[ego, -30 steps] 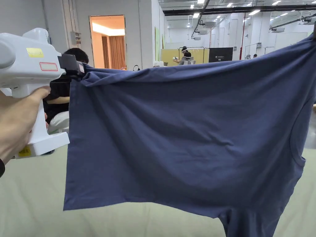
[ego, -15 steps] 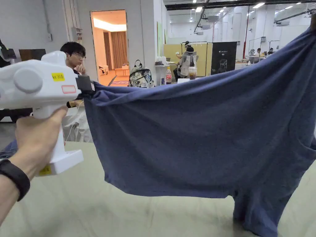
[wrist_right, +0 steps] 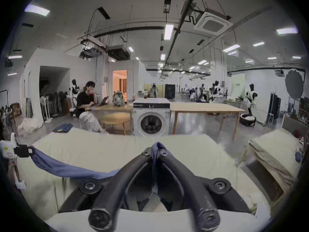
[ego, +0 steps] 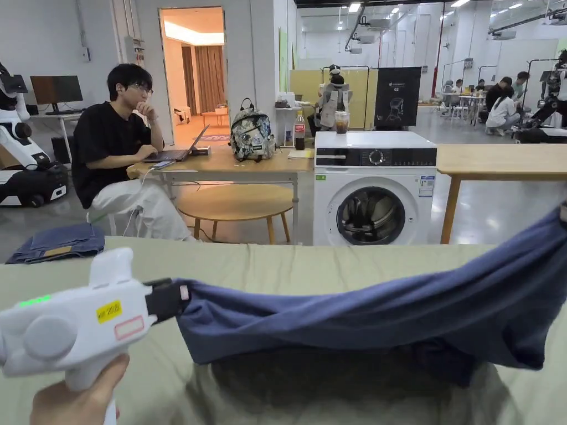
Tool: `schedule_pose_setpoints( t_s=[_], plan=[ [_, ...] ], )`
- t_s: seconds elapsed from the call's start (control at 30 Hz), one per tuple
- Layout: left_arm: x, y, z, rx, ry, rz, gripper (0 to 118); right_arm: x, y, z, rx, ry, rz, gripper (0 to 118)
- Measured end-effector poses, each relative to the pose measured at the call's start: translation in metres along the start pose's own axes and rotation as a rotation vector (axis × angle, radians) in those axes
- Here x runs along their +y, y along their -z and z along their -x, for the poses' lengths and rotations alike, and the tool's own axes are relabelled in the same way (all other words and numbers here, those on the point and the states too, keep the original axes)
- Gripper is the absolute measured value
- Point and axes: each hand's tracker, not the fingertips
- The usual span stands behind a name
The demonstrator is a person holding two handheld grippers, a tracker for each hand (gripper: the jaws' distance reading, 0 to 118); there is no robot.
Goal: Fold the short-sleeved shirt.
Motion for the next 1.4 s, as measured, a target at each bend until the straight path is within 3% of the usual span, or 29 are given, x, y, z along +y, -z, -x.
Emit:
schedule_pose_setpoints(
  t_s=[0.13, 0.17, 0.23, 0.33, 0.37, 0.4, 0.57, 0.6, 0.63, 0.67, 0.7, 0.87, 1.0, 1.07, 1.17, 1.2, 1.23, 1.3, 1.33, 1.4],
  plan=[
    [-0.070, -0.062, 0.011, -0.013, -0.049, 0.082, 3, -0.090, -0.080, -0.009, -0.015, 0.056, 0.079, 2],
    [-0.089, -0.081, 0.014, -0.029, -0.075, 0.051, 3, -0.115, -0.099, -0.011, -0.049, 0.095, 0.084, 2],
    [-0.120, -0.107, 0.025, -0.007, -0.130, 0.108, 3, -0.157, -0.128, -0.016, -0.022, 0.150, 0.153, 2],
    [-0.162, -0.141, 0.041, 0.029, -0.173, 0.173, 3, -0.217, -0.169, -0.011, -0.043, 0.163, 0.270, 2],
    [-0.174, -0.152, 0.044, 0.041, -0.187, 0.187, 3, -0.235, -0.175, -0.011, -0.075, 0.194, 0.302, 2],
    [-0.184, -0.160, 0.049, 0.019, -0.202, 0.202, 3, -0.251, -0.183, -0.010, -0.046, 0.222, 0.348, 2],
    [-0.225, -0.165, 0.059, 0.089, -0.194, 0.360, 3, -0.305, -0.197, 0.000, -0.091, 0.231, 0.457, 2],
    [-0.231, -0.164, 0.061, 0.089, -0.189, 0.355, 6, -0.312, -0.200, 0.003, -0.081, 0.234, 0.453, 6],
    [-0.235, -0.163, 0.062, 0.104, -0.182, 0.375, 16, -0.320, -0.199, -0.001, -0.082, 0.238, 0.459, 18],
    [-0.239, -0.164, 0.066, 0.143, -0.157, 0.376, 43, -0.324, -0.201, 0.000, -0.100, 0.223, 0.476, 49],
    [-0.240, -0.167, 0.064, 0.190, -0.137, 0.360, 60, -0.328, -0.204, 0.002, -0.127, 0.207, 0.489, 65],
    [-0.216, -0.205, 0.033, 0.236, 0.008, 0.186, 63, -0.324, -0.237, -0.012, -0.114, 0.198, 0.410, 65],
    [-0.180, -0.239, -0.024, 0.219, 0.200, -0.015, 63, -0.283, -0.257, 0.004, -0.076, 0.175, 0.304, 65],
    [-0.164, -0.247, -0.052, 0.186, 0.255, -0.094, 63, -0.265, -0.256, 0.015, -0.026, 0.175, 0.243, 58],
    [-0.148, -0.250, -0.089, 0.135, 0.305, -0.176, 63, -0.238, -0.244, 0.032, 0.072, 0.144, 0.194, 35],
    [-0.153, -0.249, -0.079, 0.127, 0.320, -0.181, 63, -0.232, -0.238, 0.038, 0.095, 0.140, 0.192, 35],
    [-0.153, -0.248, -0.083, 0.112, 0.335, -0.194, 56, -0.229, -0.234, 0.042, 0.097, 0.137, 0.183, 15],
    [-0.151, -0.244, -0.097, 0.100, 0.365, -0.189, 6, -0.226, -0.224, 0.050, 0.127, 0.108, 0.172, 4],
    [-0.152, -0.242, -0.095, 0.086, 0.371, -0.182, 0, -0.225, -0.220, 0.053, 0.130, 0.102, 0.171, 0],
    [-0.153, -0.240, -0.097, 0.031, 0.376, -0.160, 0, -0.223, -0.216, 0.058, 0.133, 0.087, 0.162, 0]
  ],
)
